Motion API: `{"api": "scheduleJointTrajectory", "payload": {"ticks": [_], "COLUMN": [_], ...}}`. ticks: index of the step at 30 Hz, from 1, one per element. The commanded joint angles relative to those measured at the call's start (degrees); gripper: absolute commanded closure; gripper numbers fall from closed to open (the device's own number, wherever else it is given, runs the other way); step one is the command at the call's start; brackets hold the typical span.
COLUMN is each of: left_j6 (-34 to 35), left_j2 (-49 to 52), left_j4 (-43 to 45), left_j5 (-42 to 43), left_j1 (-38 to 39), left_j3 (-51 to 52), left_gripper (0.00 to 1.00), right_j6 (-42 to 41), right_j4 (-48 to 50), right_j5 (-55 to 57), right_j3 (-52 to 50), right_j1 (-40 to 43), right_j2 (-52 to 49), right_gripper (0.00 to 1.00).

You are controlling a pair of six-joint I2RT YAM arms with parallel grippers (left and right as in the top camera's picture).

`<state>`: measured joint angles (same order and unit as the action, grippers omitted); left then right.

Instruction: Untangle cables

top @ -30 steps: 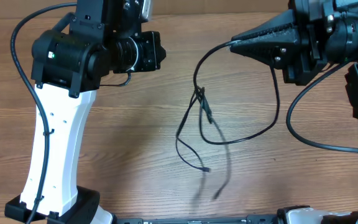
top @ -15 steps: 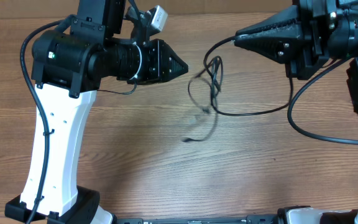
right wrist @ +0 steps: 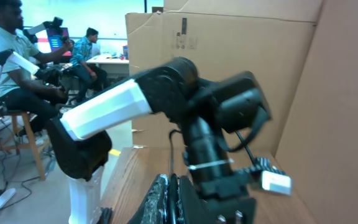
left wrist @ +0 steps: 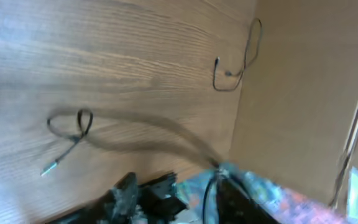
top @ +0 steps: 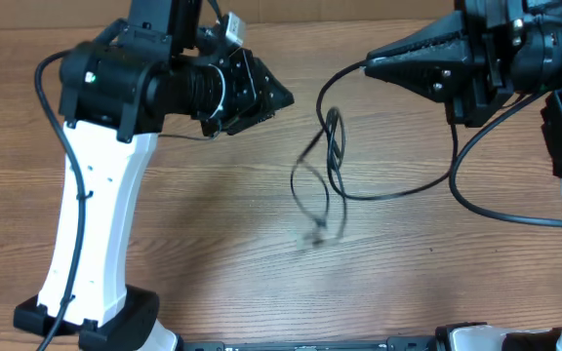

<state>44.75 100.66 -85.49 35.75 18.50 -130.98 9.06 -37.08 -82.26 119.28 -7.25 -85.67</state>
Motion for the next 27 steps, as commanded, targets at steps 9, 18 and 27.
{"api": "scheduleJointTrajectory", "payload": {"ticks": [9, 18, 27], "left_j6": [13.81, 16.96, 17.44], "left_j2": [5.66, 6.91, 6.93], "left_j4": [3.04, 3.23, 3.65], "left_j5": [8.17, 14.25, 13.20], "left_j1": [3.80, 4.70, 5.31], "left_j3": [-0.72, -0.74, -0.74], "left_gripper": [0.50, 0.59, 0.96], "right_j6": [0.50, 2.43, 3.43], "right_j4": [0.13, -0.96, -1.36], "right_j5": [-0.55, -0.52, -0.33], "right_j3": [0.39, 0.35, 0.35], "right_j1": [-1.44, -1.42, -1.44], "right_j2": [-0.39, -1.11, -1.27], "right_gripper": [0.96, 0.96, 0.96]}}
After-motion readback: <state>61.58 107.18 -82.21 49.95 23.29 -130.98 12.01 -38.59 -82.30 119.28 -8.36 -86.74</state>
